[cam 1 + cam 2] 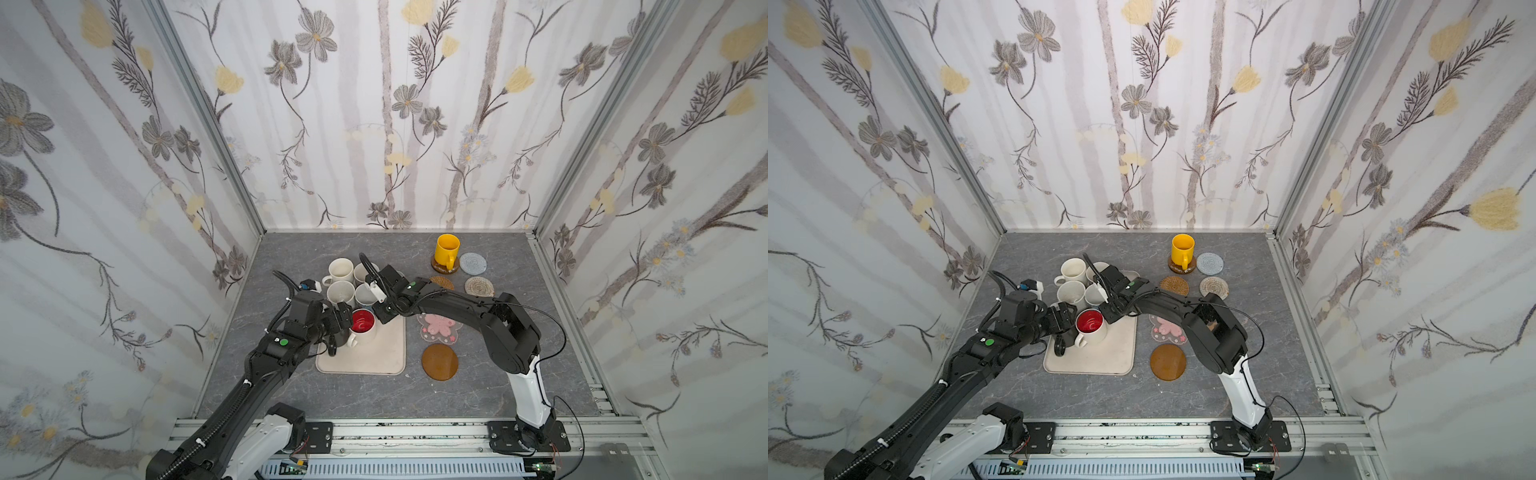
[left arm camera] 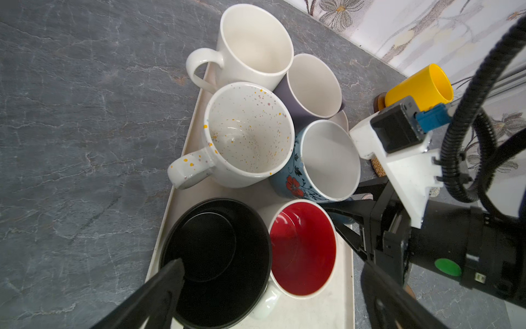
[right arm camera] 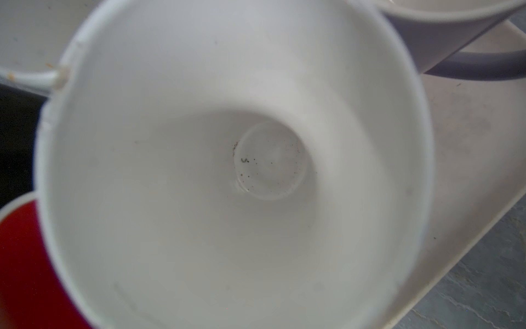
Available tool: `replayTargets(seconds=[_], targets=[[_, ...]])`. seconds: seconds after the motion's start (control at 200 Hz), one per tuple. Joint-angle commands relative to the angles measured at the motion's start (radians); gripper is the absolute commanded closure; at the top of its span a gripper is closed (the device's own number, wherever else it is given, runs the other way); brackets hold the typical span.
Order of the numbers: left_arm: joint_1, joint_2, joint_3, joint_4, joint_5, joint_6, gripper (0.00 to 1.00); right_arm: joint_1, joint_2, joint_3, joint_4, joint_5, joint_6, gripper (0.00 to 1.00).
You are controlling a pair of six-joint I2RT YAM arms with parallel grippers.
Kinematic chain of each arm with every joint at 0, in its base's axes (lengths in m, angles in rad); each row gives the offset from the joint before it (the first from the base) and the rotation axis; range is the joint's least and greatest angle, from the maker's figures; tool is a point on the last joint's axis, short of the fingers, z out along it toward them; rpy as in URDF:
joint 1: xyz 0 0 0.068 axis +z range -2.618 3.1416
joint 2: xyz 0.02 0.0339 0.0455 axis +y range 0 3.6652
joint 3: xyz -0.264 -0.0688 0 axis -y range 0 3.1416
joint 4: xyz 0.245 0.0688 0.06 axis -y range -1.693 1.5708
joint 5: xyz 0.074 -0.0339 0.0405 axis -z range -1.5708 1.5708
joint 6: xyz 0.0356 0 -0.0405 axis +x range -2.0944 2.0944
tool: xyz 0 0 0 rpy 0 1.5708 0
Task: Place cups on coasters
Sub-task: Pick up the cup from the tray.
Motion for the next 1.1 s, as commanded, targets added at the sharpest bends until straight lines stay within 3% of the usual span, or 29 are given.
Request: replayTargets(seconds=[0.0,0.295,0.62,0.859,1.094], targets=[[0.002,-0.002,-0.002,0.032,-0.001,0.003,0.00,0.000,0.007,0.007,0.013,-0.004,-0.010,0.77],[0.000,-0.054,-0.011,0.042,0.002,0.026,0.00,-0.001,-0.027,-0.009,0.020,0.022,-0.007,0.91],[-0.027,-0.034,0.032,0.051,0.005,0.019,0.00,-0.005,-0.169,-0.105,0.059,0.076,0.018,0.98],[-0.120,0.086,0.125,0.076,-0.041,0.017,0.00,-0.030,-0.297,-0.203,0.062,0.084,0.052,0.99],[-0.184,0.249,0.227,0.140,-0.066,0.019,0.00,-0.148,-0.461,-0.353,0.062,0.098,0.085,1.00]])
